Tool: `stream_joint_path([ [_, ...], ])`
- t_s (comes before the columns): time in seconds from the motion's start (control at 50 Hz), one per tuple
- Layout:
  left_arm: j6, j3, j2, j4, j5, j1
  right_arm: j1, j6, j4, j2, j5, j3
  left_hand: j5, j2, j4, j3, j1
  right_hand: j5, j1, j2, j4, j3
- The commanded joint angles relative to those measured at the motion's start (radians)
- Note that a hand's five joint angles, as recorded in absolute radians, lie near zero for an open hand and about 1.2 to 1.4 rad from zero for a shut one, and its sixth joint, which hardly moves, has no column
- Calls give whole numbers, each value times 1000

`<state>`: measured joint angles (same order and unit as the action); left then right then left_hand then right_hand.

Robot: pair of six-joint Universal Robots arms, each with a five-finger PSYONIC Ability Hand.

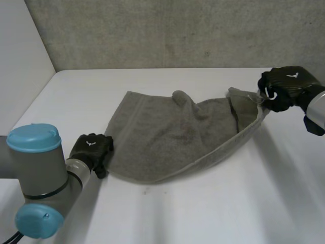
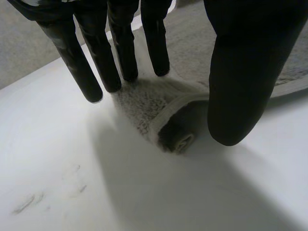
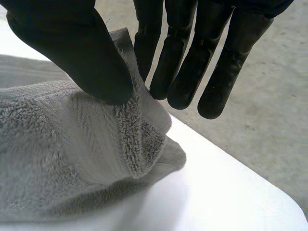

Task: Fold the towel.

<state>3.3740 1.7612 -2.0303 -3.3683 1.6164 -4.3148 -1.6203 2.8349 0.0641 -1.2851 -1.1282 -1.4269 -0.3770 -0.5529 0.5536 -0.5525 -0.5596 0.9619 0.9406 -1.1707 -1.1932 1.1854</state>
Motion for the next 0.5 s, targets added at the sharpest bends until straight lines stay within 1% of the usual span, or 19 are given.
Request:
stream_joint_path([
  [0.02, 1, -40, -47, -46, 0, -19, 68, 75, -38, -33, -25, -32, -308, -306, 306, -307, -300, 260, 456, -226, -203, 211],
  [0.06, 2, -48, -51, -71, 0, -26, 91, 80, -43, -36, -41, -40, -410, -409, 408, -409, -402, 260, 456, -226, -203, 211],
  [0.12, 13, -51, -57, -92, 2, -31, 112, 80, -47, -39, -45, -44, -452, -450, 450, -451, -444, 260, 456, -226, -203, 211],
  [0.14, 13, -51, -60, -95, 2, -33, 123, 80, -49, -40, -45, -44, -533, -532, 531, -532, -525, 260, 456, -226, -203, 211],
  [0.16, 15, -51, -60, -97, 2, -34, 131, 78, -52, -42, -45, -46, -676, -675, 674, -675, -668, 260, 456, -226, -203, 211],
  [0.18, 15, -51, -60, -97, 2, -34, 131, 78, -52, -42, -45, -46, -678, -676, 676, -677, -670, 260, 456, -226, -203, 211],
  [0.2, 15, -49, -57, -97, 3, -39, 138, 74, -52, -46, -45, -47, -843, -842, 841, -842, -835, 260, 456, -226, -203, 211],
  [0.28, 15, -40, -36, -95, 7, -45, 138, 58, -49, -57, -33, -58, -845, -843, 843, -844, -837, 260, 456, -226, -203, 211],
  [0.32, 15, -29, 59, -83, 16, -48, 134, 26, -33, -82, -28, -69, -845, -843, 843, -844, -837, 260, 456, -226, -203, 211],
  [0.34, 15, -29, 59, -83, 16, -48, 134, 26, -33, -82, -28, -69, -845, -843, 843, -844, -837, 260, 456, -226, -203, 211],
  [0.36, 13, -23, 112, -82, 17, -48, 129, -4, -24, -109, -28, -82, -845, -843, 843, -844, -837, 260, 456, -226, -203, 211],
  [0.38, 13, -23, 113, -82, 17, -48, 126, -44, -14, -146, -28, -96, -845, -843, 843, -844, -837, 260, 456, -226, -203, 211],
  [0.4, 15, -17, 166, -77, 16, -48, 126, -45, -13, -146, -28, -96, -845, -843, 843, -844, -837, 260, 456, -226, -203, 211],
  [0.42, 18, -15, 224, -62, 14, -45, 126, -93, 0, -183, -28, -107, -845, -843, 843, -844, -837, 260, 456, -226, -203, 211],
  [0.44, 18, -15, 225, -62, 14, -45, 126, -94, 0, -183, -28, -107, -845, -843, 843, -844, -837, 260, 456, -226, -203, 211],
  [0.48, 22, -25, 368, 7, 13, -48, 126, -197, 49, -246, -36, -106, -845, -843, 843, -844, -837, 260, 456, -226, -203, 211],
  [0.5, 22, -25, 369, 7, 13, -48, 126, -198, 49, -246, -36, -106, -845, -843, 843, -844, -837, 260, 456, -226, -203, 211],
])
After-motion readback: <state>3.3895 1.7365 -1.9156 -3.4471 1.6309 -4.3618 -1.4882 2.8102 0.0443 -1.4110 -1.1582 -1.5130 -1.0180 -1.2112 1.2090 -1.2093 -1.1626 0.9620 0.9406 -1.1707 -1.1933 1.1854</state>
